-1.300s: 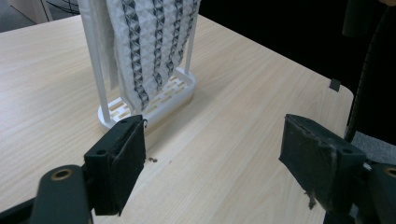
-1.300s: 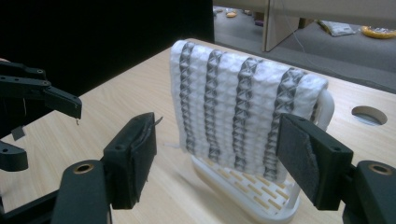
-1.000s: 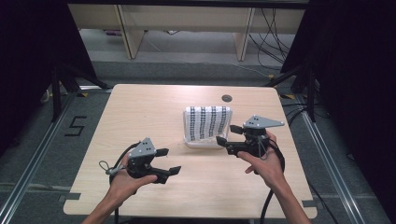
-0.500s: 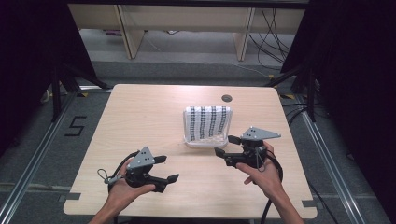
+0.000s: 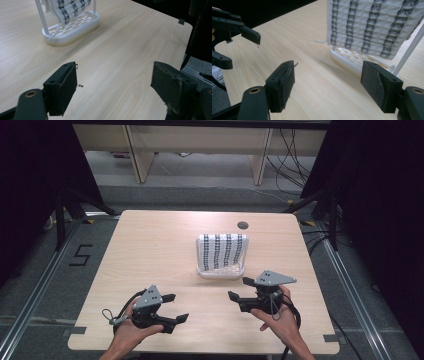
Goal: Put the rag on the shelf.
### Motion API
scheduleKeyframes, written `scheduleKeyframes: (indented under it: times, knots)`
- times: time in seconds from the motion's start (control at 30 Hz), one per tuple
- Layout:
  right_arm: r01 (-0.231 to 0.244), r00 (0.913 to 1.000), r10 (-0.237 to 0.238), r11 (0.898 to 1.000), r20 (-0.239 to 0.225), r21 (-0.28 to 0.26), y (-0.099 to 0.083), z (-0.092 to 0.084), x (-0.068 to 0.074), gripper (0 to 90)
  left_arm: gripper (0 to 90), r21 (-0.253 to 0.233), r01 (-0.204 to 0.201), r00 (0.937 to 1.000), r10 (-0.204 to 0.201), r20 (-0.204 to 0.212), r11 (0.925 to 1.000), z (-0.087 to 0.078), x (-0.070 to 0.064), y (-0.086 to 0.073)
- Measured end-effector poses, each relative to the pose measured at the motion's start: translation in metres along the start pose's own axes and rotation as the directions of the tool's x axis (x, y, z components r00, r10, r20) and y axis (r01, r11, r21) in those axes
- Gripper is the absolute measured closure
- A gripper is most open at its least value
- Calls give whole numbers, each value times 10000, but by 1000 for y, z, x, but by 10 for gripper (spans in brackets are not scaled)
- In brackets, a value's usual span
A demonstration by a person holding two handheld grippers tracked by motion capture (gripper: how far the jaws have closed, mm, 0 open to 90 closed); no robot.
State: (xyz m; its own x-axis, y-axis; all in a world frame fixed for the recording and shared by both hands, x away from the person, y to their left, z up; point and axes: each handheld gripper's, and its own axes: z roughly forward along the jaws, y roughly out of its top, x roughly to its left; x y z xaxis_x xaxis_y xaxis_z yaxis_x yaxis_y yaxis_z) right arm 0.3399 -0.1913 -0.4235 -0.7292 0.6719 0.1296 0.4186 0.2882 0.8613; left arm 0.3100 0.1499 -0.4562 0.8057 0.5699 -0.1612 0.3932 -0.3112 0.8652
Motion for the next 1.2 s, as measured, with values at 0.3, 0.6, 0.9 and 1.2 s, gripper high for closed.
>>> scheduleKeyframes:
  times: [0.3, 0.6, 0.9, 1.2]
  knots:
    - [-170, 9999, 170, 9997, 11, 147, -16, -2, 8, 281, 202, 288, 13, 9999, -10, -113, 9996, 0, -1, -13]
    - [-464, 9989, 466, 9981, -45, 418, -34, -5, 13, 234, 201, 222, 2, 9999, 1, -145, 9998, -4, -5, -23]
    - [-613, 9981, 611, 9971, 41, 447, -50, -7, 13, 172, 197, 279, 81, 9994, -72, -336, 9996, -5, -8, -34]
    - [-491, 9988, 490, 9966, 38, 658, -64, -9, 18, 169, 187, 326, 39, 9995, -29, -313, 9995, -7, -10, -44]
